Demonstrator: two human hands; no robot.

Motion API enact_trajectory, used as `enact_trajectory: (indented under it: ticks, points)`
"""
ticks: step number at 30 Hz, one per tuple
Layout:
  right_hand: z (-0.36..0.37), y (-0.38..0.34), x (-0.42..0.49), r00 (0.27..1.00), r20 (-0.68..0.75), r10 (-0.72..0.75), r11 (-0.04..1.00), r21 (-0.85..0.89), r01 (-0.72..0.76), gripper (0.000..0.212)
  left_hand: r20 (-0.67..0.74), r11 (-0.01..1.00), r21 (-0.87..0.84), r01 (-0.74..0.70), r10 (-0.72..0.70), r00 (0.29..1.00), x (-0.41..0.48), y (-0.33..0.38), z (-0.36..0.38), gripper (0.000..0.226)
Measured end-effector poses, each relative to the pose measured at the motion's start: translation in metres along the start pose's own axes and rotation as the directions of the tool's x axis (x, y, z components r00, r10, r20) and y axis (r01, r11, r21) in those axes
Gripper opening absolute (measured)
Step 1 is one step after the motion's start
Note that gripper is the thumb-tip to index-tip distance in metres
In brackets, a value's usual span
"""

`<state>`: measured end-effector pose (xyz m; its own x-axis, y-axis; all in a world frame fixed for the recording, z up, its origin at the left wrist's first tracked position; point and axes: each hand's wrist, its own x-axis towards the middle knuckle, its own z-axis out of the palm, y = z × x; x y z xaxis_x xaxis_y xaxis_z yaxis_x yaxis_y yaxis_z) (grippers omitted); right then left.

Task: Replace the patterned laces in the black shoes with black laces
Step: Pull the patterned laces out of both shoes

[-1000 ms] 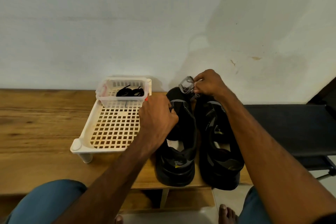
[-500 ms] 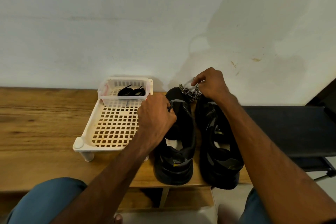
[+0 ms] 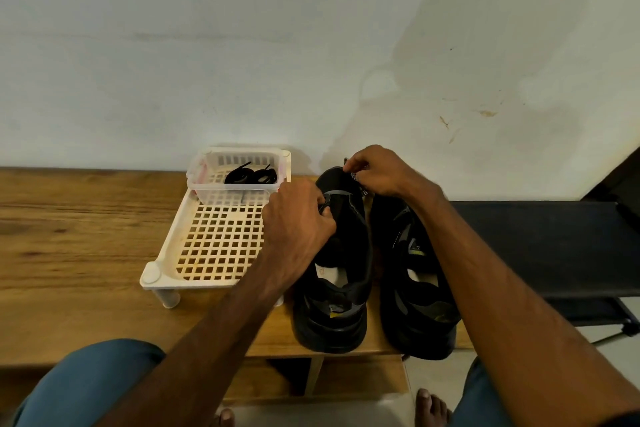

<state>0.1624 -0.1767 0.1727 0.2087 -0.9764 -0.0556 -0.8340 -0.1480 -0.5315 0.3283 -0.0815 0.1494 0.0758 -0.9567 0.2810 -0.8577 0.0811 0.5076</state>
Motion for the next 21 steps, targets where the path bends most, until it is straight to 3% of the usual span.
enact_trajectory:
  ticks: [5, 9, 12, 15, 19, 21]
  points:
    - [0.0019, 0.0028, 0.0048, 0.998, -0.052, 0.039, 0.998, -0.053, -0.042, 0.028, -0.005, 1.0, 0.009, -0.01, 0.011, 1.0, -0.0003, -0.0009, -0.001, 0.019]
    - [0.0019, 0.0047, 0.0089, 0.991, -0.131, 0.01, 0.994, -0.107, -0.025, 0.033, -0.015, 1.0, 0.001, -0.028, 0.028, 0.999, -0.0016, -0.0015, -0.0026, 0.019]
    - [0.0002, 0.0032, 0.0052, 0.999, -0.054, -0.007, 0.997, -0.084, 0.003, 0.047, -0.019, 0.999, -0.008, -0.04, 0.04, 0.999, -0.0027, -0.0005, -0.0035, 0.019]
    - [0.0042, 0.0039, 0.0047, 0.999, 0.032, 0.025, 0.988, -0.155, -0.02, 0.037, -0.017, 0.999, -0.007, -0.053, 0.053, 0.998, -0.0038, 0.0006, -0.005, 0.02]
    - [0.0058, 0.0002, 0.0059, 0.988, -0.157, 0.006, 0.995, -0.101, -0.022, 0.038, -0.021, 0.998, -0.016, -0.055, 0.055, 0.998, -0.0042, 0.0003, -0.0059, 0.021]
    - [0.0075, 0.0019, 0.0083, 0.985, -0.171, 0.001, 0.996, -0.091, -0.017, 0.043, -0.024, 0.998, -0.01, -0.056, 0.056, 0.998, -0.0047, 0.0001, -0.0063, 0.02]
